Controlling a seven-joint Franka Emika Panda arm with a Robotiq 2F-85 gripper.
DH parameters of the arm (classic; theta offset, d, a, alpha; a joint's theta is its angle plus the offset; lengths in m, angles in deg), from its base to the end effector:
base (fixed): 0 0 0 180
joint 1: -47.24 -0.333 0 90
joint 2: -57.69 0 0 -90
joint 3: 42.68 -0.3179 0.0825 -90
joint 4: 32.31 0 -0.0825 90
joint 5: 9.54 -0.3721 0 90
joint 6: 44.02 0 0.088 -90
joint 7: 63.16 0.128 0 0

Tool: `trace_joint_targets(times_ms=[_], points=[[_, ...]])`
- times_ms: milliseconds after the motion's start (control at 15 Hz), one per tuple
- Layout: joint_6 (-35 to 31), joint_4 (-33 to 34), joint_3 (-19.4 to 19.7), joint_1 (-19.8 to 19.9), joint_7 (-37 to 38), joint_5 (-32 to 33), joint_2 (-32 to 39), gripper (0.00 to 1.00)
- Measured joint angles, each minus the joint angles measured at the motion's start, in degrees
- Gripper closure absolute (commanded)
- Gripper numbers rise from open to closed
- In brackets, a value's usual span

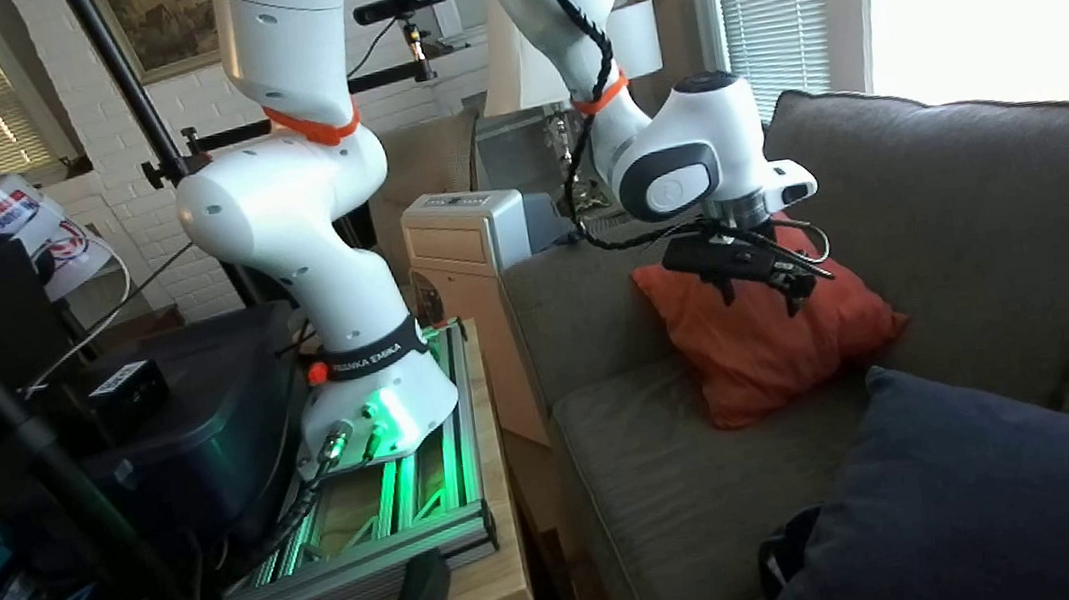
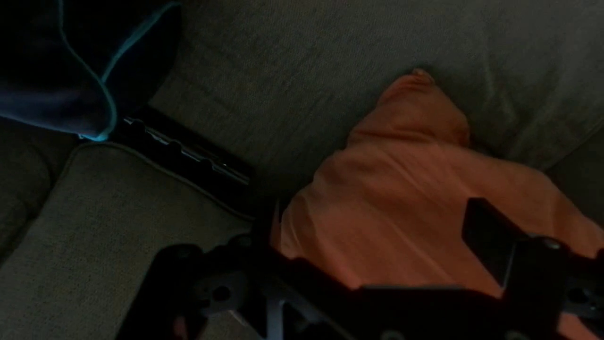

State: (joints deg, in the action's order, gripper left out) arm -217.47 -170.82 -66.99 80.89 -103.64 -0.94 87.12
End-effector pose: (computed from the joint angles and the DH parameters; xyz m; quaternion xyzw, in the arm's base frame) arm 0.4942 -0.0522 0.1291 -0.9448 -0.3069 -0.1055 0.0456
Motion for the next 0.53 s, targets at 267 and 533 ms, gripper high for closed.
trace_joint_targets(times_ms=[267,533], points=[[0.75,0.28,3.00,-2.13,-6.23,2.18,0.33,0.00],[0.75,0.44,3.96,-3.57,-6.81,2.22,0.32,0.00]])
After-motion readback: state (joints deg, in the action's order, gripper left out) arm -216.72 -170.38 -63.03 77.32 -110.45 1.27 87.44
